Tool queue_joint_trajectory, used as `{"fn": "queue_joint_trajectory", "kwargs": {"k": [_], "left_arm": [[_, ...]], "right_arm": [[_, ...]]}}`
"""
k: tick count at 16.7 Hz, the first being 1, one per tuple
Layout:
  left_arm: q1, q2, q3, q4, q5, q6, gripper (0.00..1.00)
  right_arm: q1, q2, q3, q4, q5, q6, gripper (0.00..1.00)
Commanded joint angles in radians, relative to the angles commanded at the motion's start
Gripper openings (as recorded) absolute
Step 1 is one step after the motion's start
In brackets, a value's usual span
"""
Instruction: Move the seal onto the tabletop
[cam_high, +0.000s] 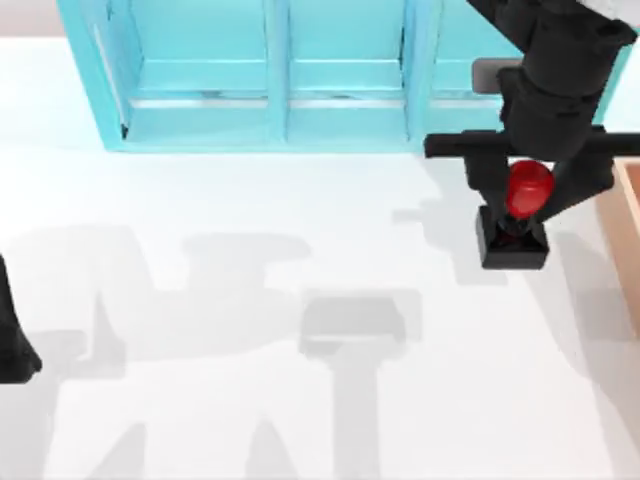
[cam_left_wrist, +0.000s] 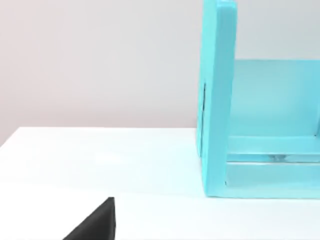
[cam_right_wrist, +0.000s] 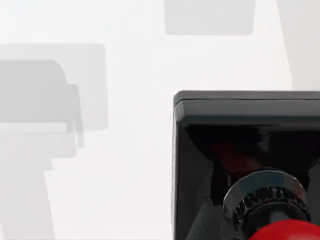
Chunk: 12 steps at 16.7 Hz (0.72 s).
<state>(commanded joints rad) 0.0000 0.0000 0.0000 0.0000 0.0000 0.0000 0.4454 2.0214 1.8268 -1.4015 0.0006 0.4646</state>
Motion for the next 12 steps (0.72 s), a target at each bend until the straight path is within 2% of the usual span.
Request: {"fn": "queue_joint_trajectory", "kwargs": {"k": [5,12], "left_arm": [[0.0,0.0,0.0,0.0,0.0,0.0,1.0],[0.0,0.0,0.0,0.0,0.0,0.0,1.0]], "right_arm": [[0.148,0.222,0.162,0.081,0.005,0.154,0.0],[0.158,0.237,0.155,0.106,0.003,0.168,0.0]]}}
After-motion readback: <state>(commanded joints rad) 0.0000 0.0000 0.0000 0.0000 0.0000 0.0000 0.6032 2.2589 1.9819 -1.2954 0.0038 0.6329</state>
